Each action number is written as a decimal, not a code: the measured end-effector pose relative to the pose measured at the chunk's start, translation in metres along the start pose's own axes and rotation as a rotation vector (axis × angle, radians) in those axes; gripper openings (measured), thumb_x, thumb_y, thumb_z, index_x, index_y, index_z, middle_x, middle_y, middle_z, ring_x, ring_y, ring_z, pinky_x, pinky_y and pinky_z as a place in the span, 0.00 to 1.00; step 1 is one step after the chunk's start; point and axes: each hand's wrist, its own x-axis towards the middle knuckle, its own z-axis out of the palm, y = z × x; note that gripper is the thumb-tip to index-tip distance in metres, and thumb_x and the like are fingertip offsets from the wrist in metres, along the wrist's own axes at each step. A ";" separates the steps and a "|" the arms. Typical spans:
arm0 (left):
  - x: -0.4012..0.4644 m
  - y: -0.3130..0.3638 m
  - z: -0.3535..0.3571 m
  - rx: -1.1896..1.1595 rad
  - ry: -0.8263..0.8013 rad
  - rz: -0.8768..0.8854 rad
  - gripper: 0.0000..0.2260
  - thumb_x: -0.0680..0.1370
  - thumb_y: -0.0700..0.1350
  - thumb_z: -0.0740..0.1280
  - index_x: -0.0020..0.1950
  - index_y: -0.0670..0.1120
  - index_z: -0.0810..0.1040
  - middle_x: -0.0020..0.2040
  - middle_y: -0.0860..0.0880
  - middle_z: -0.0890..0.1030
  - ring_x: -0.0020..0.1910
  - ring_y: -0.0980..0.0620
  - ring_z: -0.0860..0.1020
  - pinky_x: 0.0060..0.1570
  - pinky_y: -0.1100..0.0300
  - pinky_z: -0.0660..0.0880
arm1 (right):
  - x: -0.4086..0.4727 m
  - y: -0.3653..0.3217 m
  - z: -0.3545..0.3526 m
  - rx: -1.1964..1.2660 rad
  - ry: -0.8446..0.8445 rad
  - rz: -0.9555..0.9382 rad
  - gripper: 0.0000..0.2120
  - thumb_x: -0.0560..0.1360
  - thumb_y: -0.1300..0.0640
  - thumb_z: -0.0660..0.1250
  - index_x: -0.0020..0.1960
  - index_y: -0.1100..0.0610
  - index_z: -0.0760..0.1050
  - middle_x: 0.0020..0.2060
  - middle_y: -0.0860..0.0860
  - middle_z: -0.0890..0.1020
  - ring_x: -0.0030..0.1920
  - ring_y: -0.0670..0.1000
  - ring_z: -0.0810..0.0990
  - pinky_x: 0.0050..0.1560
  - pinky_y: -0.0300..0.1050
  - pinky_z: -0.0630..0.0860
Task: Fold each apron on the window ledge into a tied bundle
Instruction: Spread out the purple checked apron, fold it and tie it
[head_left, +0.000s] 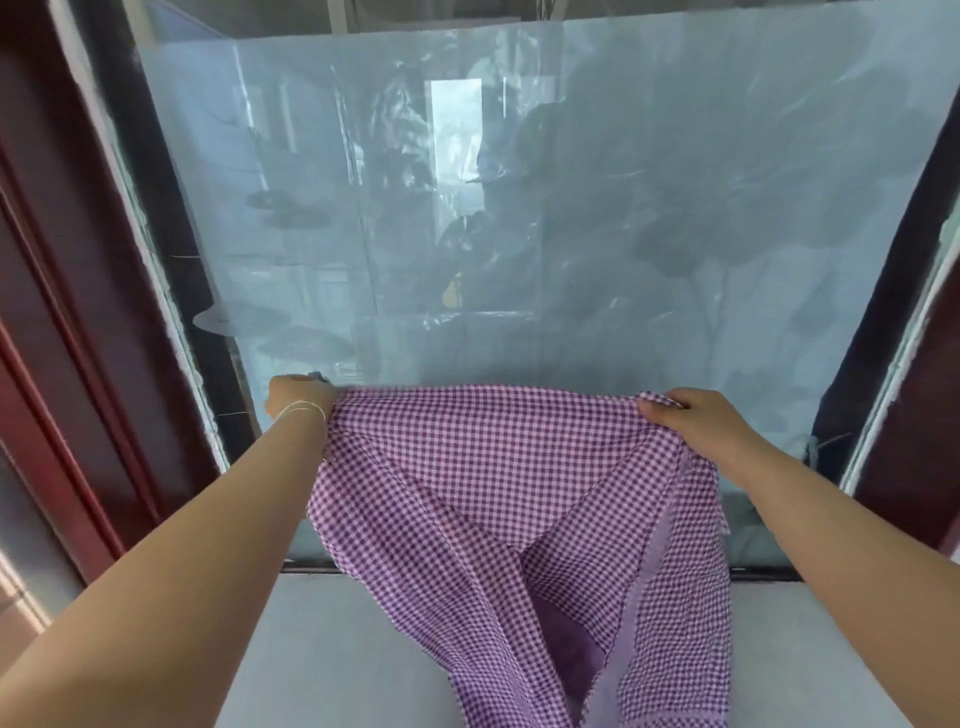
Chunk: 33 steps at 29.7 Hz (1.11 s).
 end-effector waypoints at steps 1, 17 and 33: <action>-0.002 -0.001 -0.003 0.013 0.045 -0.043 0.15 0.78 0.37 0.63 0.65 0.40 0.72 0.67 0.37 0.71 0.60 0.39 0.75 0.55 0.54 0.71 | -0.002 0.000 0.003 0.018 -0.004 0.010 0.16 0.74 0.51 0.70 0.51 0.64 0.80 0.45 0.57 0.83 0.45 0.56 0.81 0.50 0.49 0.76; -0.147 0.057 0.047 0.392 -1.106 0.865 0.16 0.79 0.55 0.64 0.38 0.46 0.77 0.36 0.51 0.76 0.35 0.58 0.72 0.37 0.64 0.67 | -0.040 -0.075 0.037 -0.111 -0.238 -0.270 0.11 0.75 0.53 0.69 0.53 0.59 0.80 0.47 0.54 0.83 0.48 0.51 0.81 0.53 0.48 0.76; -0.130 0.051 0.028 0.250 -0.833 0.944 0.17 0.82 0.50 0.60 0.38 0.42 0.74 0.34 0.47 0.74 0.34 0.52 0.71 0.39 0.59 0.68 | -0.013 0.053 0.006 -0.569 0.095 0.017 0.14 0.76 0.59 0.59 0.32 0.57 0.69 0.32 0.54 0.77 0.35 0.52 0.76 0.32 0.44 0.66</action>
